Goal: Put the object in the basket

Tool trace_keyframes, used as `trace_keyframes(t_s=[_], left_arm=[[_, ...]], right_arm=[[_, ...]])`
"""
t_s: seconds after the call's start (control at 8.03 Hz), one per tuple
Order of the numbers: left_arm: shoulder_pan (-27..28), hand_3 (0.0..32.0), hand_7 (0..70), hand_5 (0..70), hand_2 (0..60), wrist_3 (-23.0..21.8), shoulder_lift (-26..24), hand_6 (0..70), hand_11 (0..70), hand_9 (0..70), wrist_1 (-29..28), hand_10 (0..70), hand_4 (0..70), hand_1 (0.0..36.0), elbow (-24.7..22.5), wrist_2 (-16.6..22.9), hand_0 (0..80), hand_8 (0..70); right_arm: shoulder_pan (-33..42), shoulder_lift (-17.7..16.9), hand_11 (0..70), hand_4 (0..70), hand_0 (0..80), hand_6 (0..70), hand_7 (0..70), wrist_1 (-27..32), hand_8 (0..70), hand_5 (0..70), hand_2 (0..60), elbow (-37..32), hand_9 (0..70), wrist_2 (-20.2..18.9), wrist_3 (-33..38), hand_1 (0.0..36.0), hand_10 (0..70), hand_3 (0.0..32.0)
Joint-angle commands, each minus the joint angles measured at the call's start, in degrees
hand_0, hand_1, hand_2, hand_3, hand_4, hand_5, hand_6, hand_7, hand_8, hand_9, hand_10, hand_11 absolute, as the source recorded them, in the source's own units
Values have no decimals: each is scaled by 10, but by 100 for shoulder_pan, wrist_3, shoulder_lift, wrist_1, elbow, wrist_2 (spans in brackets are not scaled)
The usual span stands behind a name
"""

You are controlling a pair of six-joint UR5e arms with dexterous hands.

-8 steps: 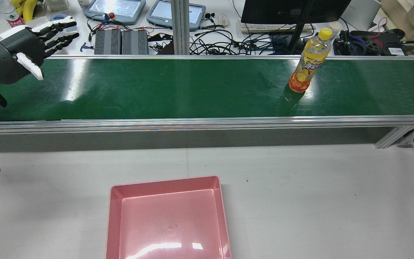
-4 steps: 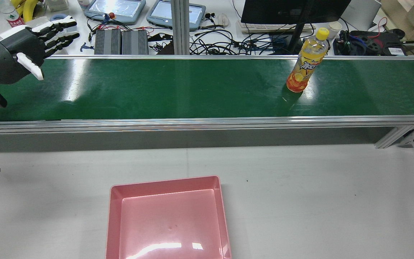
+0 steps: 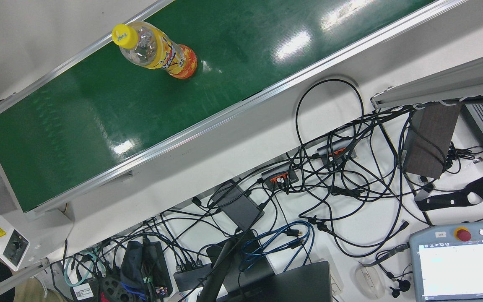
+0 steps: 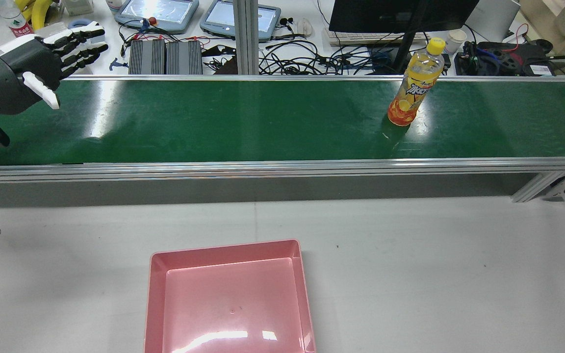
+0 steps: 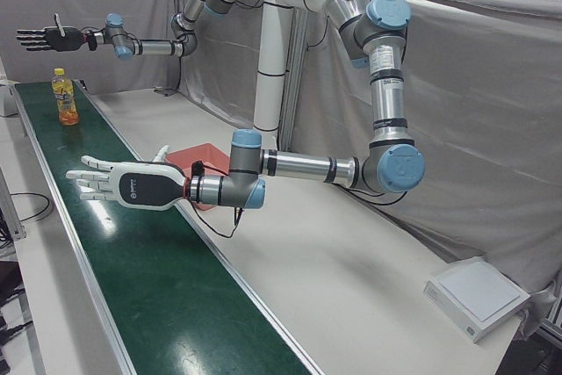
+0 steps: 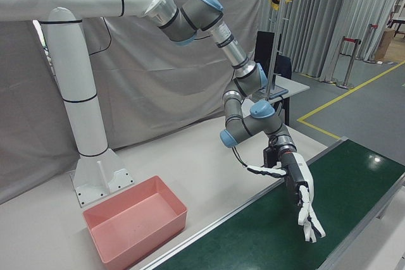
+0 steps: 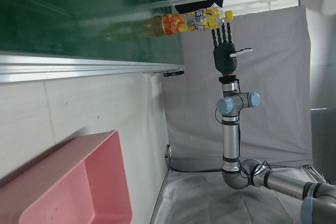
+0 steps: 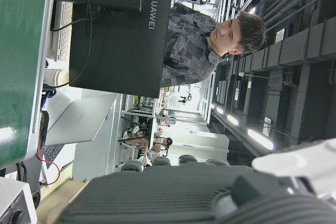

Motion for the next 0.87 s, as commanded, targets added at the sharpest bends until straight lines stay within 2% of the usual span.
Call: trace_keyframes(t_s=[0.0,0.75], left_arm=[[0,22,9,162,0,4,0,4,41,116,0,19,124,25,0,0,596,85],[0,20,9,163,0,-4,0,3,41,119,0,19,125,25,0,0,598,87]], right_arm=[[0,0,0,0,0,0,0,0,0,0,0,5,0,0,0,0,0,0],[0,0,0,0,0,0,0,0,0,0,0,5,0,0,0,0,0,0]])
